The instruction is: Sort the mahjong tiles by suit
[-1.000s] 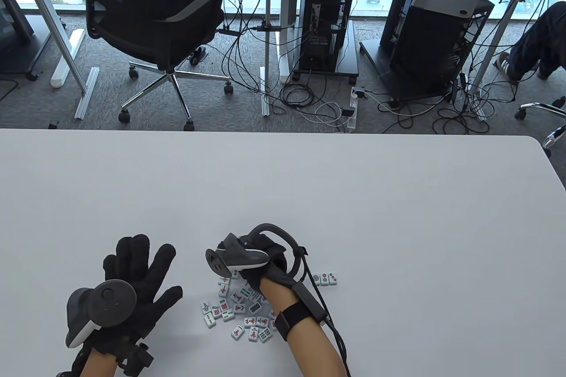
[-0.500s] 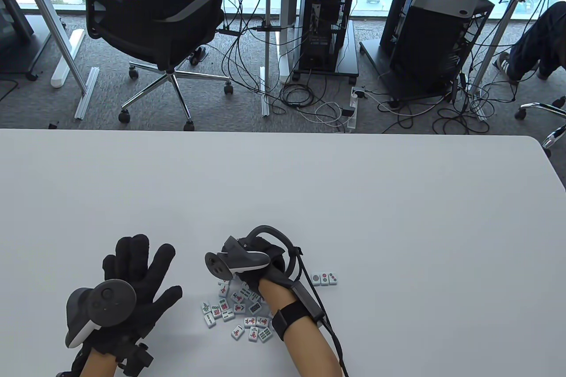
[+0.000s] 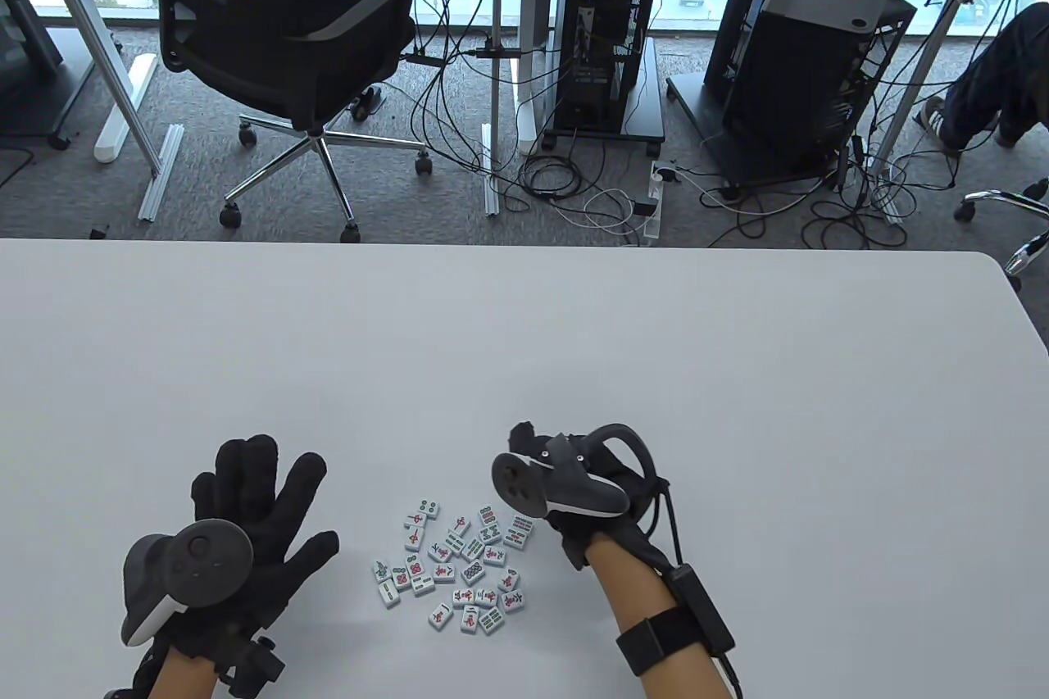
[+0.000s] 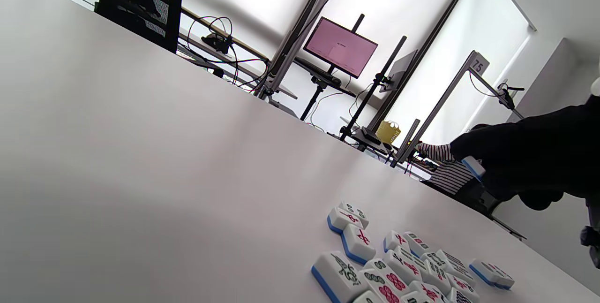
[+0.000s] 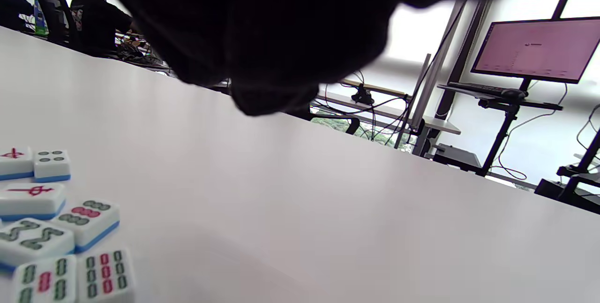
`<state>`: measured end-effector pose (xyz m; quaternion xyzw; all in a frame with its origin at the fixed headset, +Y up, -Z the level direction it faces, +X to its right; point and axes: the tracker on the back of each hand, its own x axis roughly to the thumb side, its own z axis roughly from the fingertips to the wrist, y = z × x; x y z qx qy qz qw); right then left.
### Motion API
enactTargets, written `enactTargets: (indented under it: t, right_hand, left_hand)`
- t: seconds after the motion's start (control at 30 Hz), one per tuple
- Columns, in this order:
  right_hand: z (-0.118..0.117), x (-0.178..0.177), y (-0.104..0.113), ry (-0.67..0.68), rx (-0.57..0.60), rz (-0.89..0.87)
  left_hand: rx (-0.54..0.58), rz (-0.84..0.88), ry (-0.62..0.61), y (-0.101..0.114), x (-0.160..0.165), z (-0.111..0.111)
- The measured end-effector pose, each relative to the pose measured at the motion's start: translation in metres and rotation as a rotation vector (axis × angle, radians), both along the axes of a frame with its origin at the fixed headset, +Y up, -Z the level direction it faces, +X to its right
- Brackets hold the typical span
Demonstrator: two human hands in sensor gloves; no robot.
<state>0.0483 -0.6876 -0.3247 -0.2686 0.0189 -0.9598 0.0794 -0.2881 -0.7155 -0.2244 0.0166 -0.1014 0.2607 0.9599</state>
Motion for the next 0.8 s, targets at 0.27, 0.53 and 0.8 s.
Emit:
enactTargets:
  t: [0.27, 0.53, 0.8]
  right_hand:
    - [0.037, 0.057, -0.029, -0.104, -0.183, 0.046]
    - [0.055, 0.066, -0.067, -0.109, -0.234, 0.086]
    - [0.056, 0.064, -0.075, -0.131, -0.210, 0.108]
  left_hand:
    - [-0.016, -0.026, -0.007, -0.003, 0.003, 0.000]
    - [-0.035, -0.045, -0.014, -0.007, 0.006, -0.001]
    - [-0.039, -0.041, -0.016, -0.007, 0.006, -0.001]
